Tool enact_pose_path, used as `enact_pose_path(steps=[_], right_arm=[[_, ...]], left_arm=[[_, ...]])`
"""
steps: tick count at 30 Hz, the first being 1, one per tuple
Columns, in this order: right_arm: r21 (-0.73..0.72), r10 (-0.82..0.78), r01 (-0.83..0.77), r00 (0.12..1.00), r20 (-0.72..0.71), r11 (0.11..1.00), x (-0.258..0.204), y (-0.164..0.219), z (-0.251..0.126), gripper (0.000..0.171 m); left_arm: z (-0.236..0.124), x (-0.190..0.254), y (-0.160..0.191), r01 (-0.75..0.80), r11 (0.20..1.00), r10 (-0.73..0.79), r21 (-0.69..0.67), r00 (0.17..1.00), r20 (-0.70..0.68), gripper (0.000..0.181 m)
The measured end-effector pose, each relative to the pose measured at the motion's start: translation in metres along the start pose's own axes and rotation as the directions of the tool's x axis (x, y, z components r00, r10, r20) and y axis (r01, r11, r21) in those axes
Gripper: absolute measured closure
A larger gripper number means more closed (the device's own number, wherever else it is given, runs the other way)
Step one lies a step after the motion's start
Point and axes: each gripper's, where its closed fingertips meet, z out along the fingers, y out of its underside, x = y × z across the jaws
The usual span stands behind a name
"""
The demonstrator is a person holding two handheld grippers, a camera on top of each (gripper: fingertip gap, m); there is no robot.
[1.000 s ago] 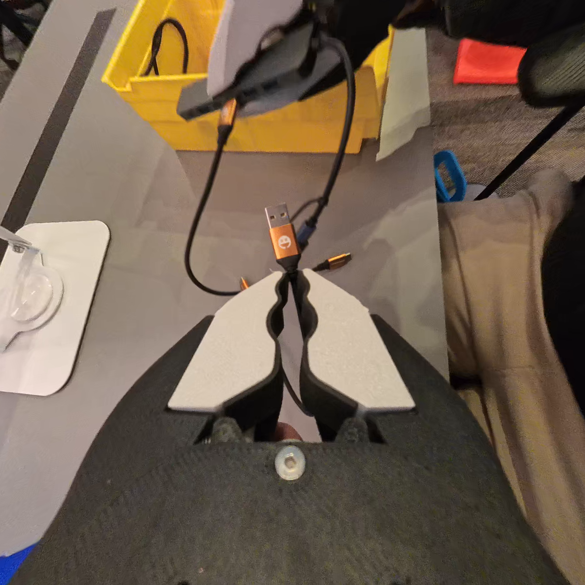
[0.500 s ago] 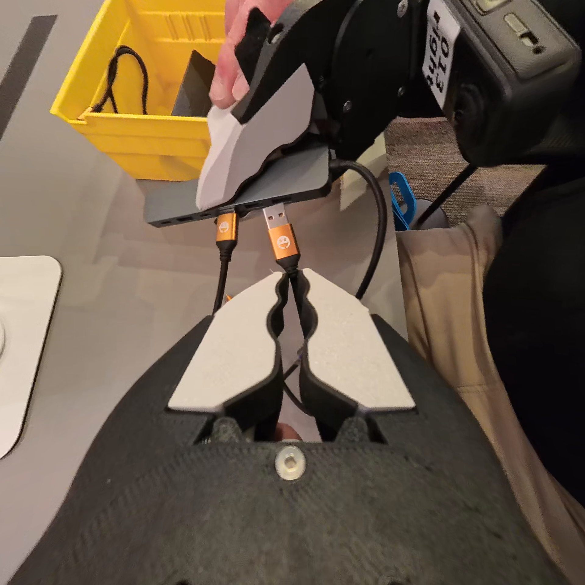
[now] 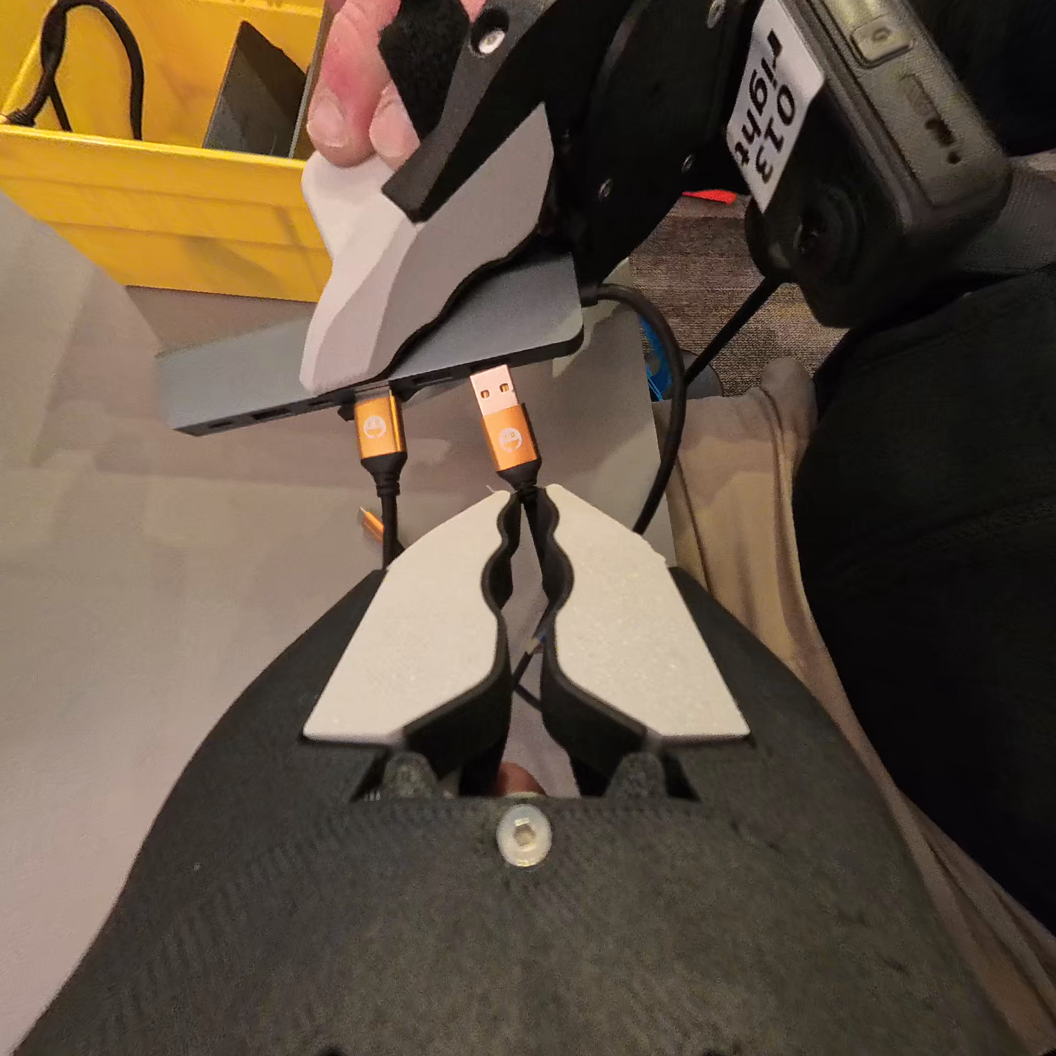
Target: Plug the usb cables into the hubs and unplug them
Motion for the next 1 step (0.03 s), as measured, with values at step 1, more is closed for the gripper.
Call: enact_pose_path(steps=[1], right_arm=[[0.005, -0.005, 0.005, 1.0, 0.003, 1.0, -0.0001, -0.001, 0.0004, 0.161]], left_arm=[[-0.0005, 0.0013, 0.0004, 0.0, 1.0, 0.0, 0.001, 1.0, -0.012, 0.176]])
